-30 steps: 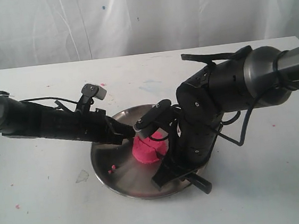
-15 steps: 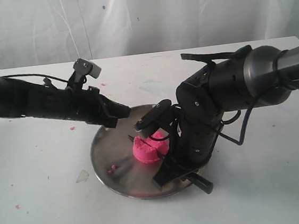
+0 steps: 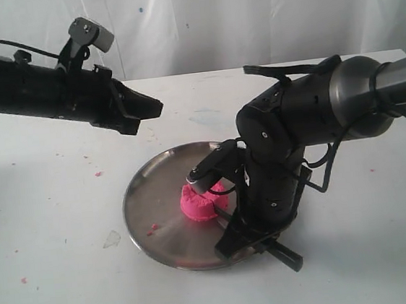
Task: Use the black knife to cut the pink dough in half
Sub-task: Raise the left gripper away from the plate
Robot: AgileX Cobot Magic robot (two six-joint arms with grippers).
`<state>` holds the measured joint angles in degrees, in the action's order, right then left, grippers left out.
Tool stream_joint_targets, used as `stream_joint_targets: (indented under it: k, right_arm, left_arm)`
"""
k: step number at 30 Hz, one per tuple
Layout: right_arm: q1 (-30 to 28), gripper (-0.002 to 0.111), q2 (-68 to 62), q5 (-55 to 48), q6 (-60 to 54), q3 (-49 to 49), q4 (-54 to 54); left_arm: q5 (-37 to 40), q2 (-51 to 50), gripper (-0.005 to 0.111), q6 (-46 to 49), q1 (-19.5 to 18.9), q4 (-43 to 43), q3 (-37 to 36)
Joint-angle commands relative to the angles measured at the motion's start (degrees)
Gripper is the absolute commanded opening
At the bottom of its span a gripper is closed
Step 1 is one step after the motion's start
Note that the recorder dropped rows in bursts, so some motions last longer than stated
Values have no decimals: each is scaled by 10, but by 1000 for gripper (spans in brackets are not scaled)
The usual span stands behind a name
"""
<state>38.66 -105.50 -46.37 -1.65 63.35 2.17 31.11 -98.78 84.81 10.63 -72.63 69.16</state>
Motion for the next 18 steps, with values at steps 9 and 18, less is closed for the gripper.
stream_joint_targets:
  k: [9,18]
  right_arm:
    - [-4,0,22,-76,-14,2,14]
    - [-4,0,19,-88,-32,2,13]
  left_arm:
    - [37,88,0,-122,-2,121,-4]
    - [69,110,0,-170,-2,170,-5]
